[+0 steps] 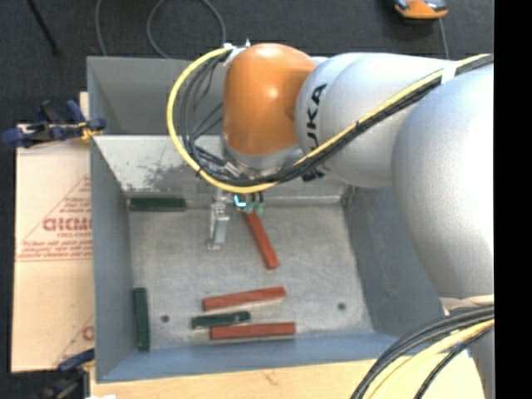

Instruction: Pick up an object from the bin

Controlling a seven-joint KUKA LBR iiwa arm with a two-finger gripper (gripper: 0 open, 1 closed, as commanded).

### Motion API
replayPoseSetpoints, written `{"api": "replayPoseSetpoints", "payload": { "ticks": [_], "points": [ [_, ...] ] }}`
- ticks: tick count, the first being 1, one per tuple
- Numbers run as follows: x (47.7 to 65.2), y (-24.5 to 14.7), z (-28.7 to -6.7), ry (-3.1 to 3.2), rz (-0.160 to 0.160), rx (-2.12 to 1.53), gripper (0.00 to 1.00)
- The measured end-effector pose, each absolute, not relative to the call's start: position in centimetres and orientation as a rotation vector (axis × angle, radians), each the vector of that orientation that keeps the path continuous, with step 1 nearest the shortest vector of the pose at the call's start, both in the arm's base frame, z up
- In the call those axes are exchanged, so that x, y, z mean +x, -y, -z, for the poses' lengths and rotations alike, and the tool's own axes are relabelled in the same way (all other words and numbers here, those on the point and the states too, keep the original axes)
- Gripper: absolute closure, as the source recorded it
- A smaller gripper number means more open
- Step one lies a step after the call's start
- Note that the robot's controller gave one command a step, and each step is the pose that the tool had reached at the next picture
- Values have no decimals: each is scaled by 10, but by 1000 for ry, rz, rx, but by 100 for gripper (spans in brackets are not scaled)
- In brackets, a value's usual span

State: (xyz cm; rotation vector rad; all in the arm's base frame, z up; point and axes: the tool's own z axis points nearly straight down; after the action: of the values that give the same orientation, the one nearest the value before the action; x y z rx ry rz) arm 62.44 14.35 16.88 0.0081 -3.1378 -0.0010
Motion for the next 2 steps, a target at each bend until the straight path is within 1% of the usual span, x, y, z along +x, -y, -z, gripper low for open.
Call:
{"api": "replayPoseSetpoints", "payload": {
  "ticks": [1, 2],
  "points": [
    [563, -84, -70, 3089, -1, 580, 0],
    [532, -59, -102, 3104, 0, 500, 0]
  ]
}}
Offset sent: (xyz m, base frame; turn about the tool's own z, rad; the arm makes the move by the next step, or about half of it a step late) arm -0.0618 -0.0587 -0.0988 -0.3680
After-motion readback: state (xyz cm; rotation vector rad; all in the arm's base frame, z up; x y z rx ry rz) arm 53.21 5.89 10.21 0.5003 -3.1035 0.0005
